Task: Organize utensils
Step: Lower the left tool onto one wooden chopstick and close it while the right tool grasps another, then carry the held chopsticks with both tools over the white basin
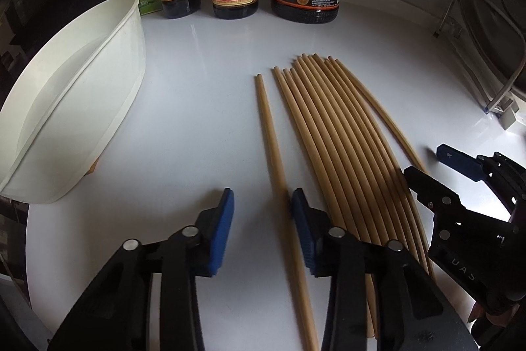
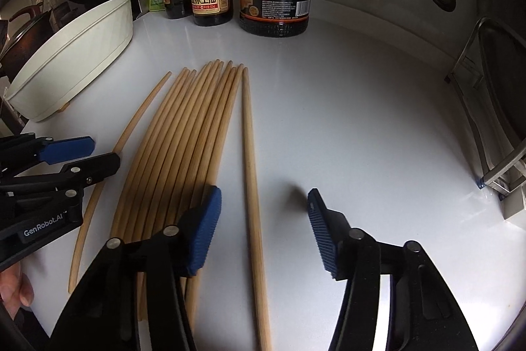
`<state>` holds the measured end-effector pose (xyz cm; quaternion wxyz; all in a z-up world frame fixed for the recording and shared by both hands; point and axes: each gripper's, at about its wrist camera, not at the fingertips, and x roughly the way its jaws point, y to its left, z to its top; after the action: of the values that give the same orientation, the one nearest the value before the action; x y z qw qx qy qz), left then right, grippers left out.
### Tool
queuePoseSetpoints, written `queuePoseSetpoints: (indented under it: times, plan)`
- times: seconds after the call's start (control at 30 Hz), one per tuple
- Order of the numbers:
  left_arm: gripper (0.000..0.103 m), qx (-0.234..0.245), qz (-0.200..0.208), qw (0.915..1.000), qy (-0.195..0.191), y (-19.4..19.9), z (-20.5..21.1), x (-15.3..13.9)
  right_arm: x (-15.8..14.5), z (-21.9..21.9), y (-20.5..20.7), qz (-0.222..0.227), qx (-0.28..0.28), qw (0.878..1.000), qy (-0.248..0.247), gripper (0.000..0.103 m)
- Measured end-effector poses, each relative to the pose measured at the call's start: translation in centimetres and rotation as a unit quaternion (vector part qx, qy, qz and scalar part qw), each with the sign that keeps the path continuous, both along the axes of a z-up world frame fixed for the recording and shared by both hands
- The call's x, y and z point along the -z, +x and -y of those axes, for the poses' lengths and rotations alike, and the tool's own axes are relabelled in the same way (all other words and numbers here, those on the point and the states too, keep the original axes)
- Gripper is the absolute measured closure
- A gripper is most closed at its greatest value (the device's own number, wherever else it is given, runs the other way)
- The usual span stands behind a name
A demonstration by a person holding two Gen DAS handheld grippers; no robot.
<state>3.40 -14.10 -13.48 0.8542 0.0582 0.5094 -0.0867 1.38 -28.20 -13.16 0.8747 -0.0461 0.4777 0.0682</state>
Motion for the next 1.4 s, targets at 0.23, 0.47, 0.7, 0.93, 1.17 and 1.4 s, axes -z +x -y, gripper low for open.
queuePoseSetpoints:
  times: [0.23, 0.47, 0.7, 0.93, 1.17, 1.4]
  plan:
    - [0.096, 0.019, -0.009, 0.9998, -0.005, 0.0, 0.0, -0.1, -0.4, -1.1, -0.2, -0.011, -0.017, 1.000, 0.005, 0.097]
    - [0.096, 0.036, -0.013, 0.9991, -0.020, 0.0, -0.7, -1.4, -1.5, 0.1, -0.7, -0.019, 0.025, 0.999, 0.034, 0.097]
    - [0.096, 0.044, 0.000, 0.9982, -0.041, 0.7, -2.5, -4.7, -5.0, -0.5, -0.5, -0.005, 0.056, 0.997, 0.053, 0.097]
    - [0.096, 0.038, 0.020, 0.9971, -0.063, 2.2, -6.2, -8.9, -9.3, -3.8, 0.3, 0.022, 0.070, 0.995, 0.073, 0.097]
    - [0.096, 0.009, 0.050, 0.9959, -0.076, 4.3, -12.9, -12.9, -11.5, -9.9, 2.8, 0.039, 0.047, 0.993, 0.101, 0.097]
    - [0.096, -0.034, 0.055, 0.9964, -0.053, 7.9, -20.2, -13.1, -12.0, -17.2, 7.1, 0.042, 0.010, 0.991, 0.126, 0.097]
